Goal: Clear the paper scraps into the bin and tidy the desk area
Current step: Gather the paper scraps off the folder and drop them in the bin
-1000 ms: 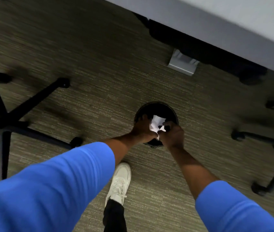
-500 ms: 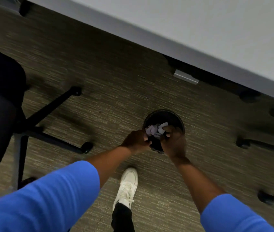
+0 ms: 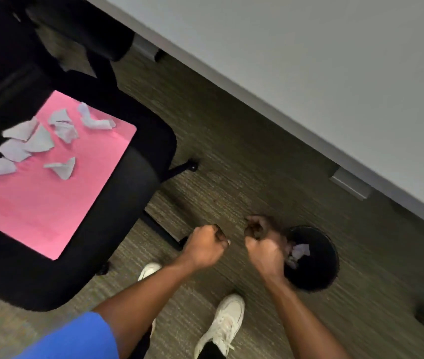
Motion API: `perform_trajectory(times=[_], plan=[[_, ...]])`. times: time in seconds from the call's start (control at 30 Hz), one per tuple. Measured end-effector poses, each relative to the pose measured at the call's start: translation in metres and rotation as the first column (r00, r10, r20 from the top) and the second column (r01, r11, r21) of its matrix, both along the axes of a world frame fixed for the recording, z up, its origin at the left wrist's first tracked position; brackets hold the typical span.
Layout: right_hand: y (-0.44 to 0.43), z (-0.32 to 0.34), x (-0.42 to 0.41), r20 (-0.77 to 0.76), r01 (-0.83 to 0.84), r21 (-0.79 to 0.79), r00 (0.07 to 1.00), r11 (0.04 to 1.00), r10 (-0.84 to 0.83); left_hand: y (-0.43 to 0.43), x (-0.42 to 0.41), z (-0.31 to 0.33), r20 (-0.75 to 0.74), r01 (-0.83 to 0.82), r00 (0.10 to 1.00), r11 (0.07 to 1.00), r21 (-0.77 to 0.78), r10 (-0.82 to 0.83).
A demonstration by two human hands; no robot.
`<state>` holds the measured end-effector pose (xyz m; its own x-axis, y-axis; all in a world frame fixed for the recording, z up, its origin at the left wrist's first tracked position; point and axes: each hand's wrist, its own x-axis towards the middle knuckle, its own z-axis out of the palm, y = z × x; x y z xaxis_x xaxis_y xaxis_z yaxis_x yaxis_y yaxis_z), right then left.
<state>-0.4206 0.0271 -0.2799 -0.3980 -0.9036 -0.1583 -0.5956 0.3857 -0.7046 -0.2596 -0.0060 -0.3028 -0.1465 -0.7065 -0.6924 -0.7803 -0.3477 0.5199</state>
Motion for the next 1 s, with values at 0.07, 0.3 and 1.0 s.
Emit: perform_trajectory(times=[0.07,0.3,1.0], plan=[[-0.020,0.015,0.028,0.062,-0.043,0.032,0.997,0.999,0.041,-0.013,0.024,0.019,-0.038,-0.098,0.995,0.995,-0.015,0.097],[-0.084,0.060,0.122,-0.002,-0.221,-0.161,0.975,0.962,0.223,-0.054,0.120,0.096,-0.086,-0.265,0.964,0.940,-0.214,0.252],[-0.206,0.088,0.337,-0.287,-0.724,0.223,0.591,0.653,0.754,-0.121,0.374,0.109,0.425,-0.240,0.735,0.789,-0.566,0.528]])
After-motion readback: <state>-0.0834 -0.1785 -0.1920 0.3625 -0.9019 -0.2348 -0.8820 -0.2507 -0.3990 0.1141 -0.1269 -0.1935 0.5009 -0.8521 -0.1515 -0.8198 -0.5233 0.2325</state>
